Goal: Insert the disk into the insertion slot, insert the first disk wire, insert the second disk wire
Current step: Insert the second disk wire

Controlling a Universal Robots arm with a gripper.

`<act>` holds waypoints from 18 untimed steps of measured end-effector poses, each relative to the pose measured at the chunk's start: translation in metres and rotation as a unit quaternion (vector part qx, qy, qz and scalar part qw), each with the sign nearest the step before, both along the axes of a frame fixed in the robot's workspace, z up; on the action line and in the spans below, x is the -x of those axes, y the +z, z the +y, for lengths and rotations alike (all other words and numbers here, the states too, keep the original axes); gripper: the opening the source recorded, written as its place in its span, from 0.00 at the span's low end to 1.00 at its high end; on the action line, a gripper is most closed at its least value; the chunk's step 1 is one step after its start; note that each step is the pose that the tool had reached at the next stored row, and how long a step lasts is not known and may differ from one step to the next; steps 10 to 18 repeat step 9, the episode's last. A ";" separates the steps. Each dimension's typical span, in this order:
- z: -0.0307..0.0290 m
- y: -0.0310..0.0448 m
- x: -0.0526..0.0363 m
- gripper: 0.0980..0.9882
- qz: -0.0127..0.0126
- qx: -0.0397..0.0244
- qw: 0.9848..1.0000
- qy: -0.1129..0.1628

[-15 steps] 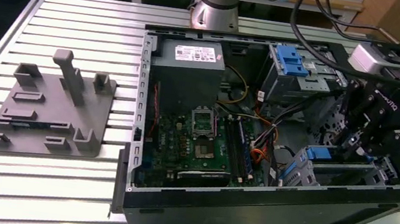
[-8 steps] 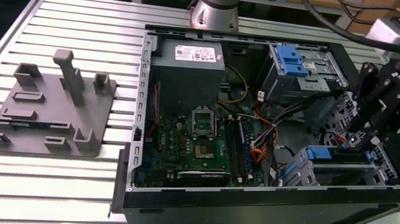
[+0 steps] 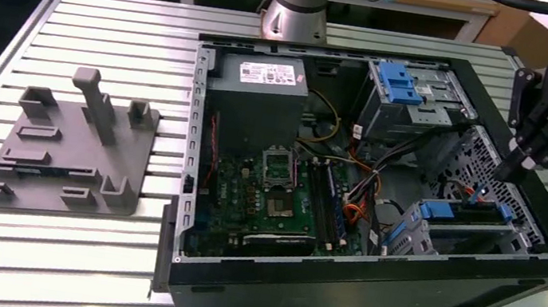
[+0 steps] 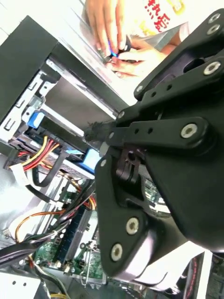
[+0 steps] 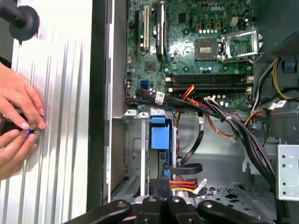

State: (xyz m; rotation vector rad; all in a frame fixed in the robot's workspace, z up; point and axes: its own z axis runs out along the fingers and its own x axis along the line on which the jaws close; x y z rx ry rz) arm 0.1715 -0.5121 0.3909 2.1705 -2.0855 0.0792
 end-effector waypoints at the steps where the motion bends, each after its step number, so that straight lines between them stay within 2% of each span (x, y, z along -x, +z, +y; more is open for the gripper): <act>1: 0.0000 0.0000 0.0000 0.01 0.000 0.000 1.000 0.000; 18: 0.0000 0.0001 0.0004 0.01 0.000 0.000 1.000 0.000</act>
